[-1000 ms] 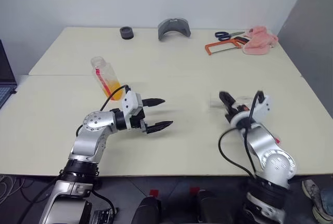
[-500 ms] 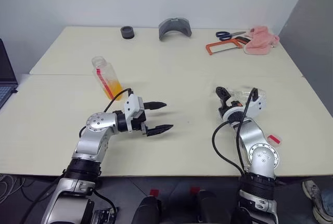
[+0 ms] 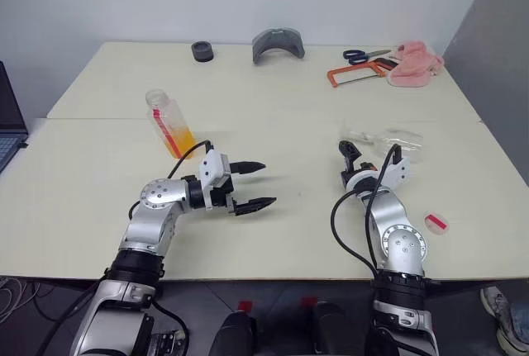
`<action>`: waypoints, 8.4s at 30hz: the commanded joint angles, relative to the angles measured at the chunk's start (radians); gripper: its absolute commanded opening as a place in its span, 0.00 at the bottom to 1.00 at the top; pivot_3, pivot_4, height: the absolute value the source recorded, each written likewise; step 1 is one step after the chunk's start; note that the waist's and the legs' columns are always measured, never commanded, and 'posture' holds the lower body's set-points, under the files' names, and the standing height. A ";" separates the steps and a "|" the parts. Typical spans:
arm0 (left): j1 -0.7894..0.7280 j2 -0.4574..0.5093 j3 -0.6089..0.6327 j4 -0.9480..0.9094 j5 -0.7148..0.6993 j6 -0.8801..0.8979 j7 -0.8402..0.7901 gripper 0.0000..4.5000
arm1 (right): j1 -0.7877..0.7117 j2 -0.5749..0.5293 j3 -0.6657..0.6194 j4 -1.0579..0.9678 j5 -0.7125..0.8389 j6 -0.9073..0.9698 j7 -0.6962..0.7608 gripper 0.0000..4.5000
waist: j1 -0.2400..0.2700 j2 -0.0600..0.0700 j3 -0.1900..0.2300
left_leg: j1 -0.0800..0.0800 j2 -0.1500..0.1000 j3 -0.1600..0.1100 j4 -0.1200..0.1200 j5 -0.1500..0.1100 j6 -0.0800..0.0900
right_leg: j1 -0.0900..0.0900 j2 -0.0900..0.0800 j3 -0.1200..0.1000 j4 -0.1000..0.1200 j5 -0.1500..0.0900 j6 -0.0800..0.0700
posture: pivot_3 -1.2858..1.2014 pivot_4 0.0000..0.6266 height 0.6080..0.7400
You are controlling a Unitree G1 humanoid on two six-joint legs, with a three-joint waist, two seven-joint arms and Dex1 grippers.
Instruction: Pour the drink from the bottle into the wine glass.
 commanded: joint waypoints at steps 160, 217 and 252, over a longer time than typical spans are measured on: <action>-0.035 0.085 0.371 0.313 0.044 -0.068 0.524 1.00 | 0.048 -0.593 0.490 -0.450 -0.853 0.073 1.293 0.99 | 0.029 0.000 0.001 | 0.000 -0.001 -0.002 0.000 0.000 -0.001 | 0.002 -0.002 -0.004 -0.005 0.000 0.000 | 0.52 0.24 1.00; -0.465 0.046 0.035 0.325 0.381 -0.384 0.562 0.38 | -0.060 -0.580 0.285 -0.502 -0.629 0.233 1.075 1.00 | 0.025 -0.001 0.001 | -0.004 -0.003 -0.002 0.001 0.000 -0.001 | -0.001 -0.001 -0.004 -0.004 0.000 0.000 | 0.52 0.24 1.00; -0.675 0.202 -0.183 0.634 0.905 -0.926 0.967 0.37 | -0.050 -0.596 0.301 -0.478 -0.682 0.234 1.029 1.00 | 0.026 -0.001 0.001 | -0.005 -0.003 0.001 0.002 0.000 0.000 | -0.002 -0.001 -0.005 -0.003 0.000 0.000 | 0.52 0.24 1.00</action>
